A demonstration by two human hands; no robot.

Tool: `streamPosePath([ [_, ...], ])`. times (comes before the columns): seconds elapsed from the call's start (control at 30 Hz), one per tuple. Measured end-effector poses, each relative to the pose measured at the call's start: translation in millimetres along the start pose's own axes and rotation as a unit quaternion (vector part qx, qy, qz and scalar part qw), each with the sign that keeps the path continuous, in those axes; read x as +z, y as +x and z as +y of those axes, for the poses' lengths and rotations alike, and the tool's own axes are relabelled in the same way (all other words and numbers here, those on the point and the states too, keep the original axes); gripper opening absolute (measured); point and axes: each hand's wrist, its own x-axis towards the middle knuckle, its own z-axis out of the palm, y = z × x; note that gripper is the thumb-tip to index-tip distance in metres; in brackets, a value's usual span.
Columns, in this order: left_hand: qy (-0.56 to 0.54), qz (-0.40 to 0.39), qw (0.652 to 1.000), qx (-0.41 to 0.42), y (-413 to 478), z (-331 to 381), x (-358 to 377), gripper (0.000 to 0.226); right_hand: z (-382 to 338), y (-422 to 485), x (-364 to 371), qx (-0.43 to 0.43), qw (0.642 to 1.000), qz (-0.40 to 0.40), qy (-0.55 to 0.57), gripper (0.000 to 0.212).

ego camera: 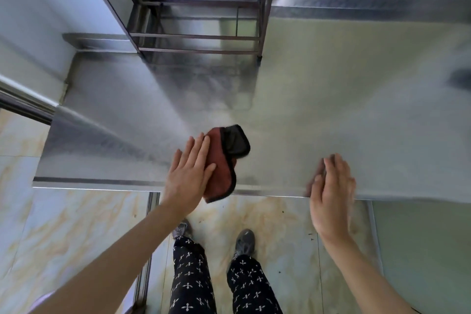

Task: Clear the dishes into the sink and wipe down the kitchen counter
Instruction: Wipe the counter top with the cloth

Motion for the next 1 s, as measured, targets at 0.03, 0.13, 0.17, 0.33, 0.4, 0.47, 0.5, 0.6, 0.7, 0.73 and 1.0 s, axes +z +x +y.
streamPosePath([
  [0.03,0.000,0.021,0.999,-0.040,6.7,13.6,2.9,0.059,1.0,1.2,0.5,0.003,0.999,-0.006,-0.034,0.051],
  [0.13,-0.035,0.032,0.993,-0.106,24.3,62.0,11.2,0.066,1.8,2.1,4.1,-0.002,0.995,-0.012,-0.102,0.049],
  [0.17,-0.028,0.021,0.995,-0.089,26.7,76.3,16.4,0.068,1.9,2.6,4.8,-0.003,0.994,-0.013,-0.110,0.049],
  [0.33,0.087,0.004,0.996,0.006,26.5,97.1,22.1,0.070,4.8,3.0,0.3,-0.010,0.992,-0.038,-0.116,0.050],
  [0.4,0.117,-0.009,0.993,0.012,27.6,82.0,17.8,0.068,6.1,3.4,-1.8,-0.013,0.993,-0.050,-0.106,0.051],
  [0.47,0.106,-0.019,0.994,-0.036,31.5,65.2,8.3,0.070,7.7,3.7,-4.2,-0.014,0.994,-0.061,-0.085,0.054],
  [0.5,0.099,-0.009,0.994,-0.053,32.9,58.6,3.8,0.070,8.1,4.4,-5.5,-0.013,0.995,-0.068,-0.066,0.055],
  [0.6,0.097,0.026,0.995,0.004,33.5,52.8,-0.9,0.066,5.4,7.4,-14.8,0.024,0.996,-0.069,0.043,0.047],
  [0.7,0.045,0.005,0.995,0.092,31.7,70.3,7.6,0.057,2.5,2.1,-29.0,0.083,0.986,-0.007,0.144,0.039],
  [0.73,0.021,-0.008,0.996,0.087,31.6,79.1,9.9,0.059,3.2,-2.2,-34.1,0.105,0.982,0.014,0.158,0.039],
  [1.0,-0.009,-0.052,0.978,0.202,33.2,143.7,30.4,0.061,14.3,-54.4,-49.2,0.246,0.959,0.007,0.140,0.043],
])
